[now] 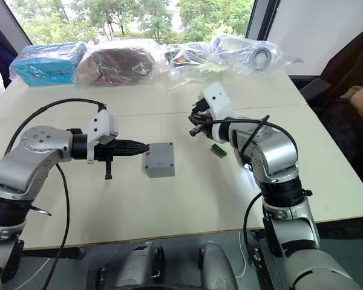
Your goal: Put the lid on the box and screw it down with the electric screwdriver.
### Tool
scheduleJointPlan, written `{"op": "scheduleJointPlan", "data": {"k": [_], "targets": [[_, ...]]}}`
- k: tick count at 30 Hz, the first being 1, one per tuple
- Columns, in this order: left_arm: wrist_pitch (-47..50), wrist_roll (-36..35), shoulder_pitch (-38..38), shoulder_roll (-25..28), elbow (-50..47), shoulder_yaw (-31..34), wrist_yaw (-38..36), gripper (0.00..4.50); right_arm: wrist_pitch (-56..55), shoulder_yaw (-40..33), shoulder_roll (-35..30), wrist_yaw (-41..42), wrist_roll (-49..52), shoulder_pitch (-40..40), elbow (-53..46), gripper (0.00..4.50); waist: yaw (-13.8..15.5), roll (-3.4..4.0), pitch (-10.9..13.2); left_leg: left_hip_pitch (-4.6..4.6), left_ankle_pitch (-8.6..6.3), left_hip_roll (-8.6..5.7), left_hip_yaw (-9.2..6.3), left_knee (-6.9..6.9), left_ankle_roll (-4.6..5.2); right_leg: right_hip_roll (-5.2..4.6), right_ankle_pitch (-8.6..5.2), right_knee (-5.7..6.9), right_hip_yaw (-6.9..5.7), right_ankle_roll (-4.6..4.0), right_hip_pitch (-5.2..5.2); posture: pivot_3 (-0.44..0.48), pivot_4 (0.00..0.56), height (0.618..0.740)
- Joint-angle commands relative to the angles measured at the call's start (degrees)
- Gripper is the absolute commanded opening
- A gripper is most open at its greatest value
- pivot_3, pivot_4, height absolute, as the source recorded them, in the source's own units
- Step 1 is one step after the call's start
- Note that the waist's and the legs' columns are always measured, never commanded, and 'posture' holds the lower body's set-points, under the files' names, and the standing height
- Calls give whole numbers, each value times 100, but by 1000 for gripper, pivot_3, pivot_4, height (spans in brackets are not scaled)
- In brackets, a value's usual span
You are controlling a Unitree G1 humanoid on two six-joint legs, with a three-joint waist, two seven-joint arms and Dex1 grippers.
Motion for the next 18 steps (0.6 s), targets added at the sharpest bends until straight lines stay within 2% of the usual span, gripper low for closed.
{"op": "scheduleJointPlan", "data": {"k": [1, 18], "targets": [[-70, -22, 99, 162, -72, 349, 87, 0, -165, 577, 201, 288, 59, -177, -26, 18, -16, 0, 0, 1, 0, 0, 0, 0, 0, 1, 0, 0, 0, 0, 0, 0, 150, 740], [-55, -61, 327, 167, -209, 409, 261, 0, -473, 929, 124, 451, -202, -12, 389, 18, 4, -1, 0, -2, 0, -2, 1, 2, 0, -6, 1, -1, -2, 3, 0, 0, 150, 740]]}}
